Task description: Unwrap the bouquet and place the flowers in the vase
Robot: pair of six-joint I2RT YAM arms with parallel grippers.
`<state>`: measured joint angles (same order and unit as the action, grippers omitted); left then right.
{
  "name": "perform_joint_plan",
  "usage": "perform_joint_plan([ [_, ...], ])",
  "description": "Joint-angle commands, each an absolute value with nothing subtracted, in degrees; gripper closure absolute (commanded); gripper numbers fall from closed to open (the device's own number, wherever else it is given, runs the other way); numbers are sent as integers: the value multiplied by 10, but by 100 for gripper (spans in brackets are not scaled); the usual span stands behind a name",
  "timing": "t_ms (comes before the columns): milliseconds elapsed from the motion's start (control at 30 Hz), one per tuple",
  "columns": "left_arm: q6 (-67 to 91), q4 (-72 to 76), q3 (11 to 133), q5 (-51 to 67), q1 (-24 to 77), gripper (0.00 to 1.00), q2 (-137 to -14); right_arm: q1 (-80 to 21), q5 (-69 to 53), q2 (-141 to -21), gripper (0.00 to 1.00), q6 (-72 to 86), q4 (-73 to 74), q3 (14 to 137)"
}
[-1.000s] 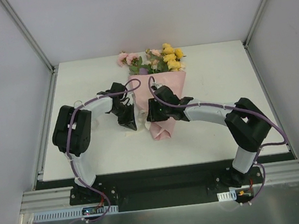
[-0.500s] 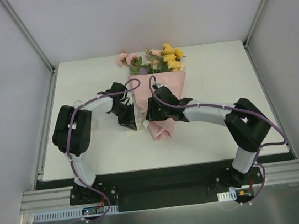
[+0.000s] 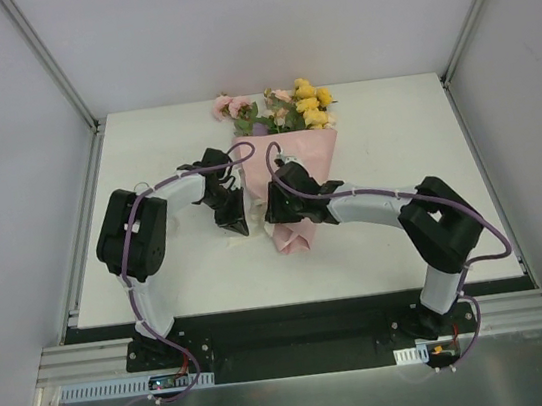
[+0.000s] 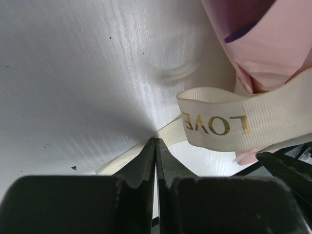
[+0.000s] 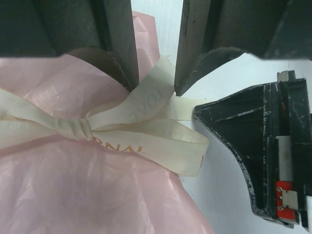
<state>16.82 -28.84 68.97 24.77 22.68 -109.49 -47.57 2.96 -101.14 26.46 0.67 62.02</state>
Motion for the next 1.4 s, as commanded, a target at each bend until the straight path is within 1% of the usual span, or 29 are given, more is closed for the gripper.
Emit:
perform_joint_plan([
  [0, 169, -294, 697, 204, 236, 100, -1112, -479, 54, -1013, 64, 273, -3, 626],
  [33, 170, -294, 697, 202, 236, 100, -1113, -479, 52, -1014, 70, 274, -5, 625],
  [133, 174, -297, 698, 192, 236, 100, -1113, -479, 47, -1011, 80, 265, -3, 629],
  [167, 175, -298, 698, 183, 236, 100, -1114, -480, 48, -1001, 81, 265, -3, 630],
  [200, 176, -300, 698, 178, 236, 100, -1114, -480, 47, -994, 87, 263, -3, 630],
  [267, 179, -303, 700, 167, 237, 100, -1116, -479, 51, -973, 92, 256, 18, 634],
  [300, 180, -305, 700, 162, 236, 100, -1117, -479, 52, -966, 98, 246, 32, 636],
  [333, 179, -306, 701, 158, 236, 100, -1118, -480, 53, -954, 99, 242, 38, 639],
  [567, 181, -311, 703, 153, 236, 100, -1134, -475, 68, -900, 99, 200, 83, 649],
  [833, 181, -312, 699, 139, 237, 100, -1141, -438, 56, -863, 99, 165, 119, 655],
  [1033, 171, -312, 704, 142, 237, 100, -1138, -420, 29, -867, 99, 141, 127, 658],
  [1067, 165, -312, 706, 158, 237, 100, -1134, -418, 23, -870, 99, 137, 127, 662],
  [1133, 150, -311, 707, 170, 237, 100, -1112, -419, -15, -887, 99, 132, 126, 670],
  [1167, 144, -309, 706, 179, 237, 94, -1101, -418, -26, -893, 99, 133, 119, 671],
  [1267, 137, -294, 683, 189, 237, 68, -1043, -418, -47, -910, 99, 130, 115, 677],
  [1300, 139, -292, 678, 204, 237, 53, -1028, -419, -47, -913, 99, 127, 115, 678],
  [1367, 141, -290, 668, 219, 237, 44, -984, -418, -51, -915, 99, 115, 118, 684],
])
